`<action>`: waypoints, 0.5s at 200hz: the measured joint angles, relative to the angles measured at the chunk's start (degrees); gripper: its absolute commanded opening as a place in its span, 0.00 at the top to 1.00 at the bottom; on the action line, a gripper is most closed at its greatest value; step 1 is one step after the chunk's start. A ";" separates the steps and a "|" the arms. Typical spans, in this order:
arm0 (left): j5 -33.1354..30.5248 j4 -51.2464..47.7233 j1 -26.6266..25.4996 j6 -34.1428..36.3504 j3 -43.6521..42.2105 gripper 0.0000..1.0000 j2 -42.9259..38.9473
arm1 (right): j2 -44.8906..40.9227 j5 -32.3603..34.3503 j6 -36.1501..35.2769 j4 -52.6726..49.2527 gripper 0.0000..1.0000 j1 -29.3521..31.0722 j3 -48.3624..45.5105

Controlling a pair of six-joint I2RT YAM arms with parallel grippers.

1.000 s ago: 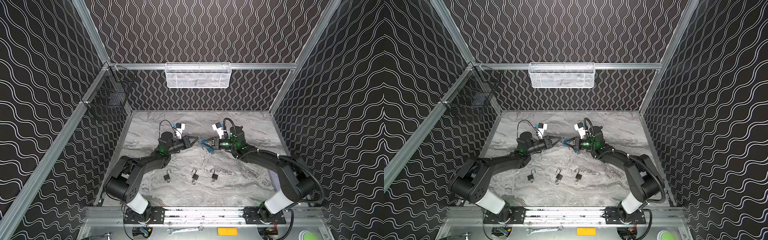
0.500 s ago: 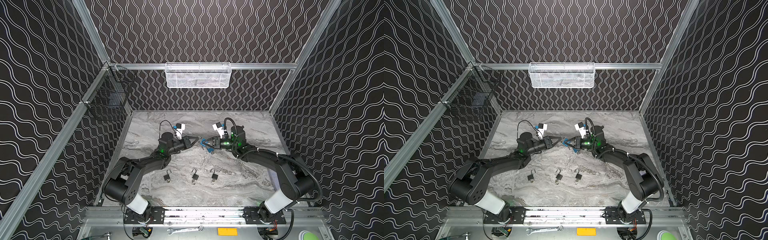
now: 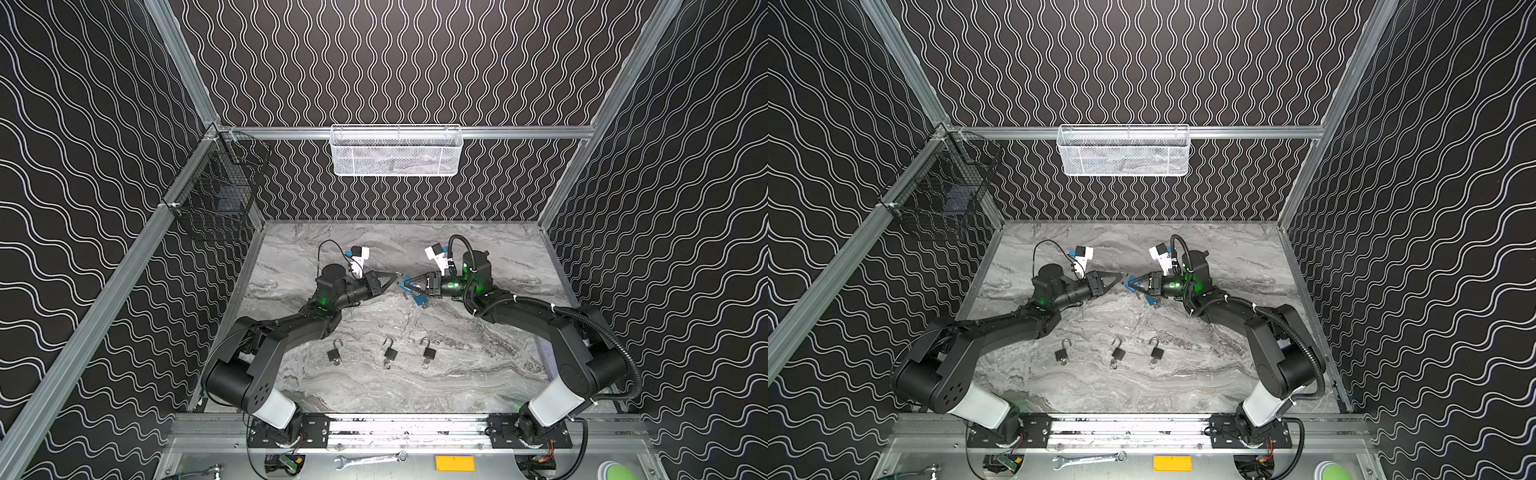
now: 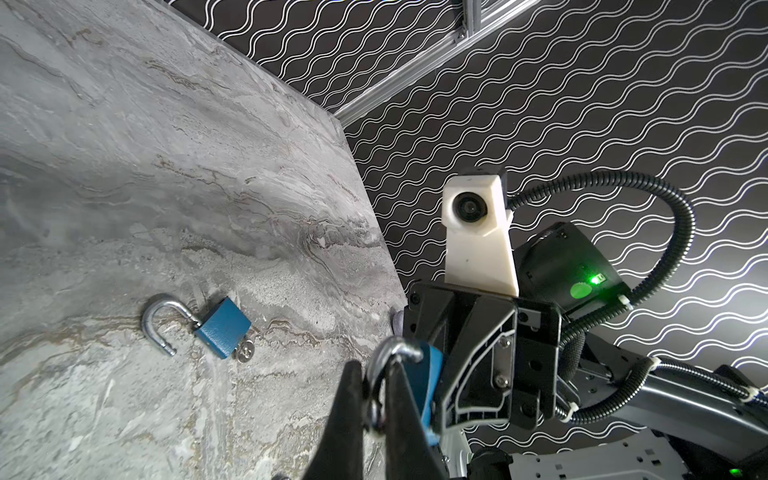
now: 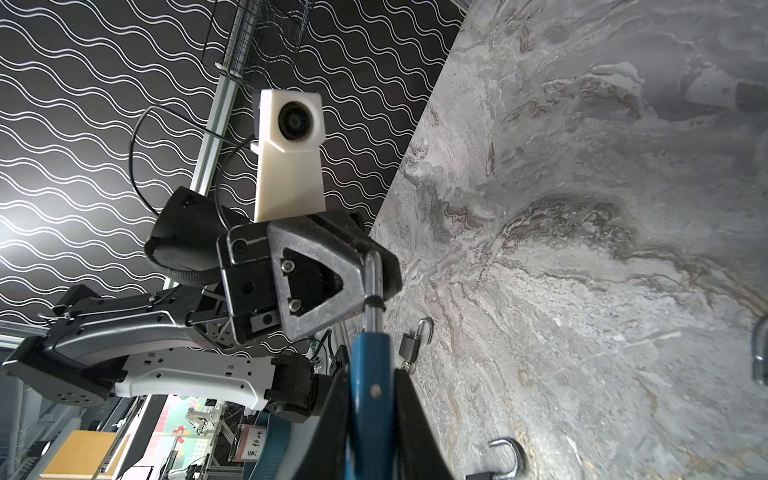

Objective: Lock with the key

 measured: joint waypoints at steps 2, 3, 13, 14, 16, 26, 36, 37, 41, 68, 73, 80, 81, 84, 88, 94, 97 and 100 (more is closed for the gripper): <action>0.00 -0.02 0.00 -0.04 0.00 1.00 -0.04 | 0.07 -0.02 -0.09 -0.02 1.00 0.00 0.07; -0.02 -0.07 0.00 -0.04 0.00 1.00 -0.04 | 0.09 -0.02 -0.11 -0.04 1.00 0.00 0.11; -0.17 -0.15 0.00 -0.72 0.02 1.00 -0.15 | 0.31 -0.02 -0.61 -0.33 1.00 0.07 0.52; -0.17 -0.15 0.00 -0.85 0.04 1.00 -0.15 | 0.33 -0.02 -0.68 -0.37 1.00 0.07 0.55; -0.20 -0.17 0.00 -1.38 0.04 1.00 -0.17 | 0.37 -0.02 -0.90 -0.48 1.00 0.07 0.63; -0.50 -0.42 0.00 -1.53 0.13 1.00 -0.22 | 0.57 0.02 -1.51 -0.87 1.00 0.09 0.92; -0.61 -1.09 0.00 -2.01 0.39 1.00 -0.33 | 0.59 0.02 -1.84 -1.05 1.00 0.09 1.05; -0.63 -1.22 0.00 -2.19 0.46 1.00 -0.35 | 0.59 0.02 -1.86 -1.05 1.00 0.09 1.05; -0.72 -1.64 -0.02 -2.43 0.59 1.00 -0.48 | 0.59 0.04 -2.01 -1.05 1.00 0.09 1.05; -2.38 -4.57 -0.39 -1.46 1.42 1.00 -1.62 | 0.81 0.17 -2.43 -1.09 1.00 0.22 1.75; -2.60 -4.57 -0.42 -1.44 1.42 1.00 -1.62 | 0.81 0.48 -2.47 -1.18 1.00 0.31 1.84; -2.82 -4.55 -0.48 -1.44 1.42 1.00 -1.62 | 0.81 0.70 -2.47 -1.22 1.00 0.42 1.84; -2.86 -4.57 -0.50 -1.44 1.42 1.00 -1.62 | 0.81 0.70 -2.47 -1.22 1.00 0.42 1.84; -3.02 -4.61 -0.55 -1.44 1.42 1.00 -1.62 | 0.83 0.74 -2.45 -1.22 1.00 0.44 1.84; -3.26 -4.74 -0.66 -1.42 1.44 1.00 -1.62 | 0.92 0.72 -2.43 -1.20 1.00 0.44 1.84; -3.54 -4.90 -0.74 -1.40 1.46 1.00 -1.64 | 1.11 0.63 -1.86 -0.79 1.00 0.42 1.81; -3.74 -4.94 -0.79 -1.38 1.49 1.00 -1.64 | 1.27 0.61 -1.38 -0.39 1.00 0.42 1.77; -3.98 -4.94 -0.81 -1.33 1.49 1.00 -1.64 | 1.46 0.57 -0.74 0.44 1.00 0.42 1.62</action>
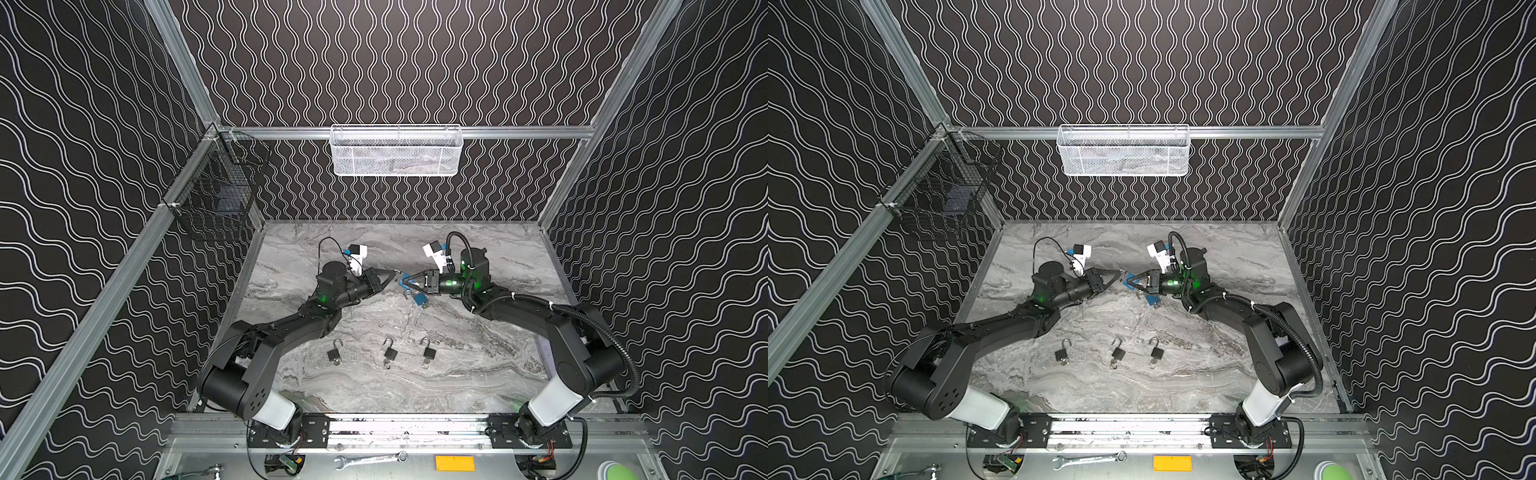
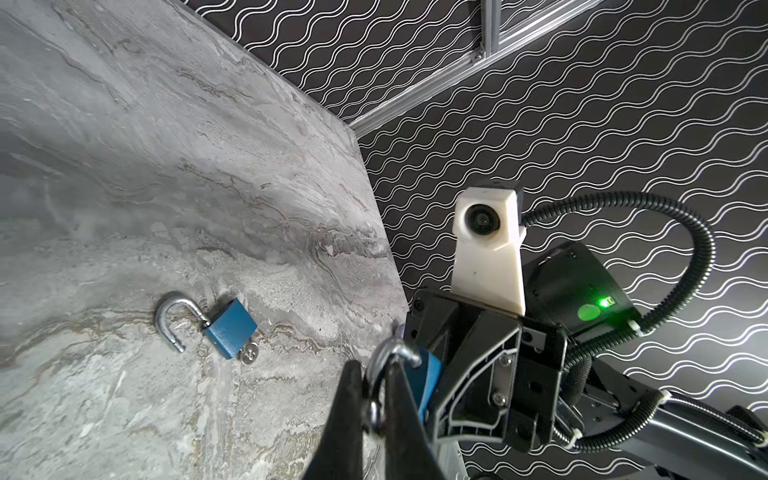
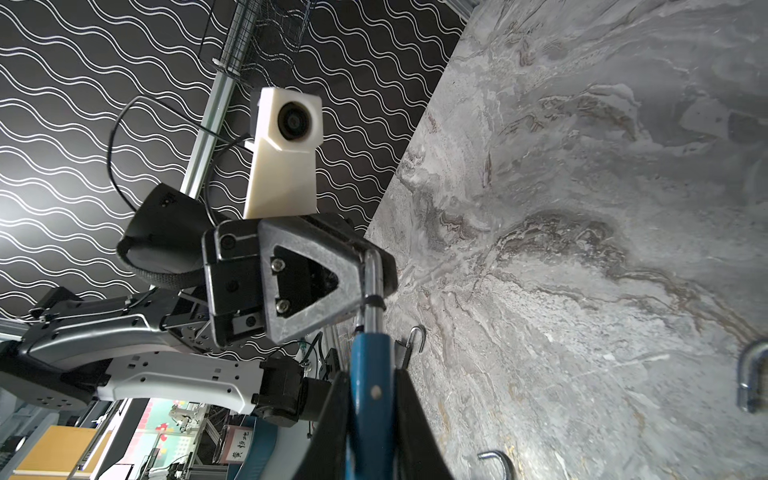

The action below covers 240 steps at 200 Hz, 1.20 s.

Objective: Lock with the key

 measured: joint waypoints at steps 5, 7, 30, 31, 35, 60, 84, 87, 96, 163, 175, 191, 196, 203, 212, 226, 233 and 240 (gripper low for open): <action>-0.20 0.02 -0.07 0.04 0.00 1.00 0.00 | 0.28 -0.20 1.03 1.33 1.00 0.00 -0.24; -0.35 0.02 -0.11 0.04 0.00 1.00 0.02 | 0.39 -0.33 1.44 1.77 1.00 0.00 -0.33; -0.94 1.81 -0.26 -0.15 -0.42 1.00 0.59 | 0.74 -0.55 4.15 3.32 1.00 -0.04 -0.37; -0.94 1.90 -0.28 -0.15 -0.44 1.00 0.61 | 0.74 -0.55 4.15 3.32 1.00 -0.04 -0.37; -1.01 2.27 -0.31 -0.17 -0.55 1.00 0.70 | 0.74 -0.52 4.15 3.39 1.00 -0.04 -0.37; -1.11 3.98 -0.55 -0.42 -1.16 1.00 0.92 | 0.74 -0.57 4.94 3.67 1.00 -0.15 -0.28; -0.96 5.01 -0.70 -0.42 -1.53 1.00 0.90 | 0.61 -0.39 3.91 2.43 1.00 -0.17 0.35; -0.98 5.07 -0.70 -0.42 -1.55 1.00 0.90 | 0.61 -0.37 3.76 2.25 1.00 -0.17 0.46; -1.20 5.44 -0.70 -0.76 -1.70 1.00 0.87 | 0.59 -0.33 3.30 1.57 1.00 -0.17 0.85; -3.50 5.81 -0.98 -1.55 -2.56 1.00 0.31 | 2.58 -1.16 0.48 -0.61 1.00 0.00 3.45; -4.02 5.62 -1.07 -1.77 -2.86 1.00 0.31 | 3.30 -1.33 0.44 -0.48 1.00 0.09 3.58; -3.96 5.46 -1.29 -2.95 -3.15 1.00 0.50 | 3.98 -1.64 0.48 -0.17 1.00 0.22 3.67; -4.02 5.64 -1.31 -2.99 -3.17 1.00 0.66 | 4.11 -1.62 0.48 -0.15 1.00 0.22 3.67; -4.02 5.68 -1.31 -3.26 -3.19 1.00 0.79 | 4.26 -1.64 0.46 -0.15 1.00 0.22 3.69; -4.07 6.08 -1.31 -3.89 -3.28 1.00 1.01 | 4.44 -1.70 0.46 -0.33 1.00 0.22 4.04; -4.68 6.82 -1.31 -4.42 -3.28 1.00 1.09 | 4.72 -1.86 0.28 -0.63 1.00 0.22 5.01; -4.76 7.17 -1.31 -4.44 -3.26 1.00 1.01 | 4.70 -1.92 0.24 -0.63 1.00 0.20 5.16; -4.81 6.95 -1.31 -4.44 -3.15 1.00 0.83 | 4.70 -2.05 0.15 -0.63 1.00 0.17 5.27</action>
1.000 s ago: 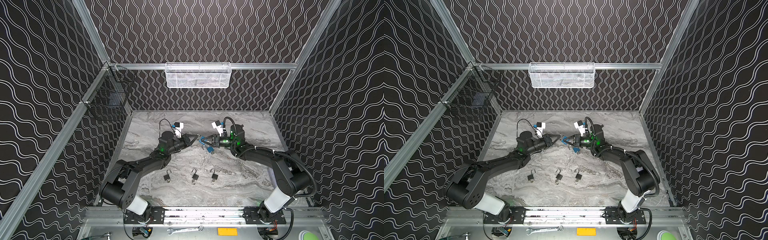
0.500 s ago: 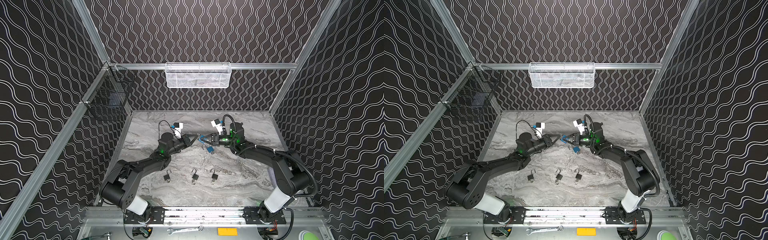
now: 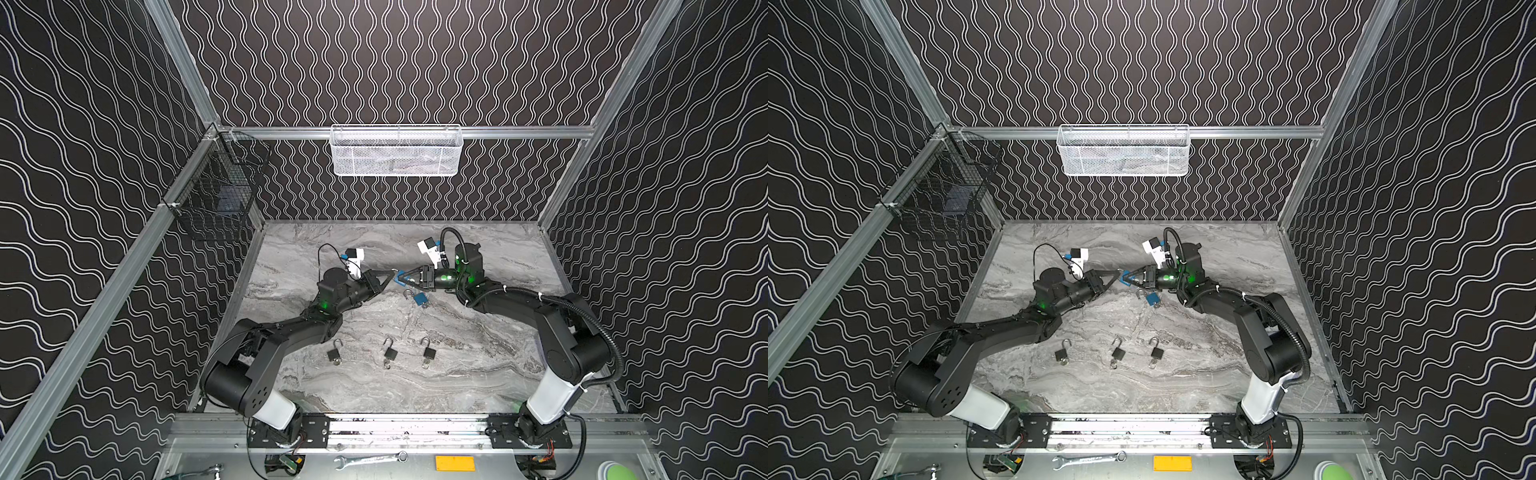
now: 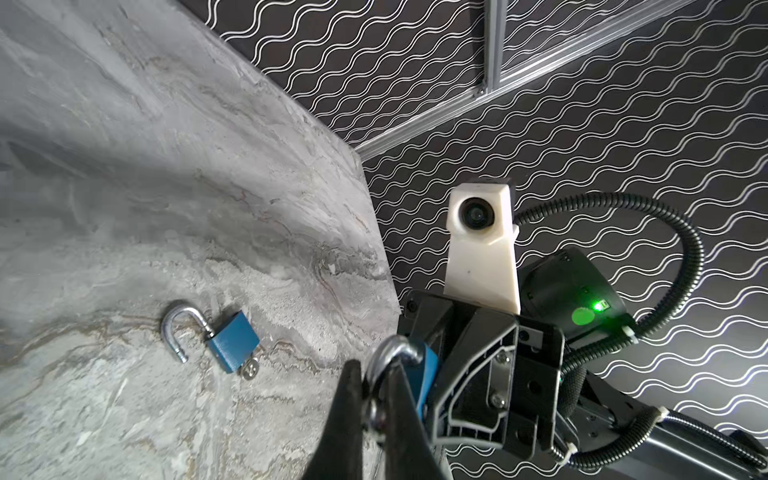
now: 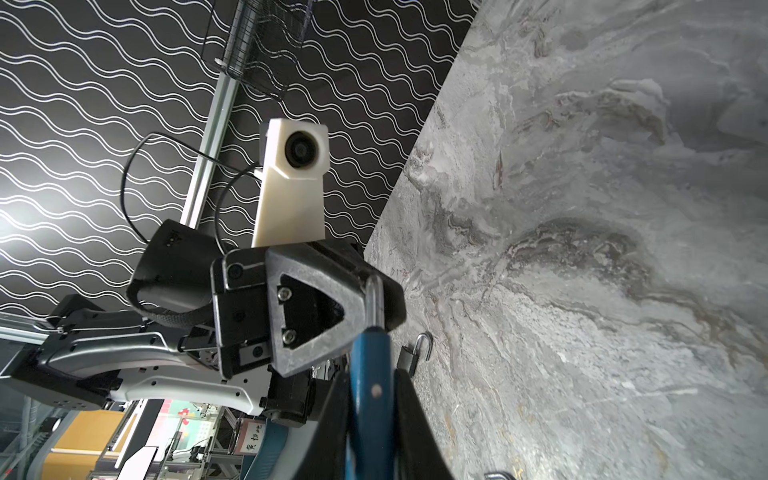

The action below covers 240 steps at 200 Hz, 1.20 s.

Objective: Lock with the key

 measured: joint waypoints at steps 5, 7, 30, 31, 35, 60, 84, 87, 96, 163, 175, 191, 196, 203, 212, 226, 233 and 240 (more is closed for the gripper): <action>-0.09 -0.35 0.00 0.02 0.11 1.00 -0.13 | 0.00 -0.02 -0.15 0.00 1.00 0.00 0.00; -0.07 -0.55 0.02 0.02 0.17 1.00 -0.20 | -0.02 0.00 -0.17 0.00 1.00 0.00 0.00; 0.96 -1.36 0.57 0.24 0.74 1.00 -0.35 | -0.46 0.07 -0.52 -0.04 1.00 -0.02 -0.02; 1.11 -1.36 0.61 0.26 0.79 1.00 -0.35 | -0.48 0.07 -0.52 -0.04 1.00 -0.02 -0.02; 1.57 -1.36 0.81 0.26 0.87 1.00 -0.35 | -0.63 0.09 -0.61 -0.11 1.00 -0.02 -0.02; 6.01 -2.23 2.25 0.92 1.33 0.92 -0.24 | -1.68 0.24 -1.18 0.24 1.00 0.09 -1.77; 8.98 -4.15 3.21 1.60 2.19 0.80 0.26 | -1.77 0.17 -2.05 0.42 1.00 0.20 -2.62; 9.38 -4.26 3.30 1.46 2.32 0.79 0.35 | -1.79 0.22 -2.27 0.42 1.00 0.22 -2.69; 10.27 -4.61 3.50 1.51 2.60 0.75 0.39 | -1.84 0.13 -2.54 0.42 1.00 0.33 -2.89; 13.97 -4.17 4.15 1.51 3.61 0.73 2.25 | -2.05 -0.46 -3.91 0.35 1.00 0.39 -3.74; 14.32 -3.10 4.15 1.49 3.61 0.74 2.86 | -2.05 -0.55 -3.91 0.35 1.00 0.39 -3.74; 14.80 -1.53 4.15 1.44 3.58 0.82 3.72 | -2.05 -0.59 -3.91 0.28 1.00 0.33 -3.74; 15.04 -0.96 4.15 1.42 3.58 0.86 4.00 | -2.05 -0.57 -3.82 0.26 1.00 0.28 -3.74; 15.45 -0.28 4.22 1.44 3.54 0.89 4.28 | -2.05 -0.68 -3.61 0.24 1.00 0.17 -3.74; 16.02 0.94 4.35 1.46 3.52 0.91 4.61 | -2.05 -0.81 -3.10 0.24 1.00 0.07 -3.74; 15.74 1.09 4.33 1.05 3.45 0.97 4.92 | -2.14 -0.57 -3.48 0.42 1.00 0.02 -3.63; 15.80 1.27 4.33 1.01 3.26 0.99 4.94 | -2.14 -0.50 -3.50 0.37 1.00 0.04 -3.63; 15.80 1.40 4.33 0.81 3.19 1.00 4.96 | -2.12 -0.57 -3.50 0.31 1.00 0.04 -3.63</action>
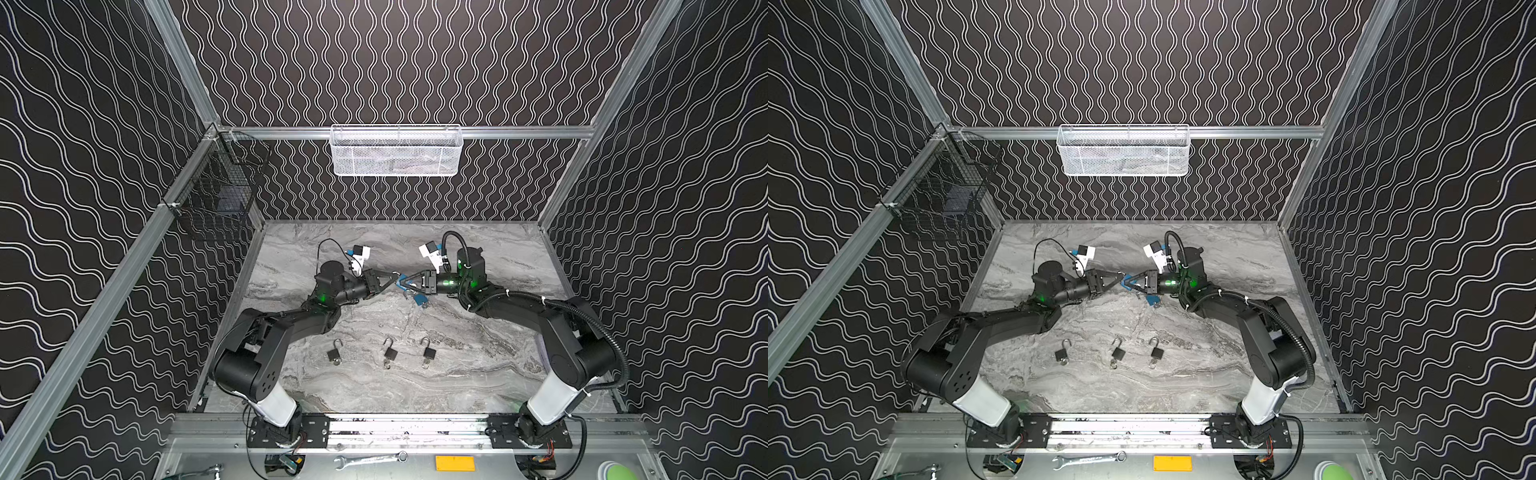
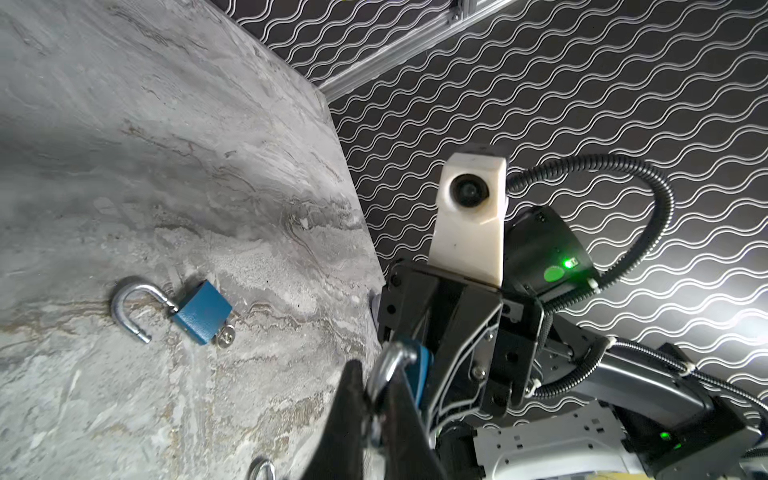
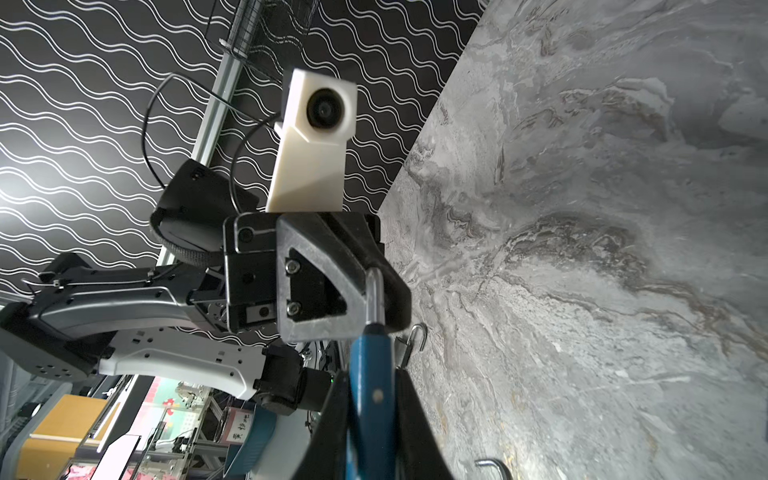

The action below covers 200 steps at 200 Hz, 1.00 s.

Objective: Lock with the key

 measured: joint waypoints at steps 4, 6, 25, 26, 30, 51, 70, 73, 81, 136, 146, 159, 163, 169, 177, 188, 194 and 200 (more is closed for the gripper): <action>0.00 0.11 0.00 0.00 -0.02 1.00 0.04 | 0.00 0.00 0.00 0.02 1.00 0.00 0.00; 0.02 0.17 0.00 -0.02 -0.02 1.00 0.09 | 0.00 0.00 0.00 0.02 1.00 0.00 0.00; 0.04 0.52 0.00 -0.57 -0.11 1.00 0.42 | 0.17 0.02 0.00 0.02 1.00 0.00 0.00; 0.04 0.57 0.00 -0.57 -0.13 1.00 0.42 | 0.17 0.02 0.00 0.02 1.00 0.00 0.00; 0.04 0.68 0.00 -0.59 -0.20 1.00 0.46 | 0.20 0.02 0.00 0.02 1.00 0.00 0.00; 0.04 1.16 0.00 -0.72 -0.46 1.00 0.50 | 0.20 0.00 0.00 -0.02 0.86 0.00 -0.11; -0.02 1.11 0.00 -0.81 -0.46 1.00 0.48 | 0.17 0.11 -0.04 -0.02 0.72 0.00 -0.26; 0.00 1.16 0.00 -1.09 -0.44 1.00 0.48 | 0.15 0.22 -0.15 -0.04 0.70 0.00 -0.35; -0.04 1.14 -0.07 -1.14 -0.33 1.00 0.46 | 0.13 0.31 -0.24 -0.04 0.65 0.02 -0.59; 0.02 1.70 0.11 -2.89 -0.11 1.00 1.86 | -1.14 0.83 0.07 2.03 0.58 -1.03 -3.85; -0.02 1.92 0.11 -3.85 -0.11 1.00 2.10 | -1.31 0.87 0.24 2.58 0.58 -1.22 -4.52; -0.09 2.10 0.15 -3.85 -0.11 1.00 2.34 | -1.55 1.25 1.14 3.19 0.60 -1.27 -5.40; -0.09 2.21 0.17 -3.87 -0.11 1.00 2.36 | -1.64 1.27 1.25 3.45 0.61 -1.27 -5.70; -0.13 2.47 0.20 -4.07 -0.11 1.00 2.43 | -1.70 1.27 1.31 4.07 0.62 -1.42 -6.19; -0.26 2.80 0.22 -4.07 -0.11 1.00 2.43 | -1.70 1.01 1.77 4.90 0.63 -1.99 -6.73; -0.96 2.91 0.26 -4.07 -0.11 1.00 2.43 | -1.70 0.92 2.89 6.01 0.65 -2.78 -7.37; -1.20 2.84 0.33 -4.07 -0.11 1.00 2.43 | -1.70 0.96 2.99 6.86 0.66 -3.08 -7.69; -1.22 2.80 0.39 -4.07 -0.11 1.00 2.43 | -1.70 1.01 3.15 7.54 0.68 -3.26 -7.98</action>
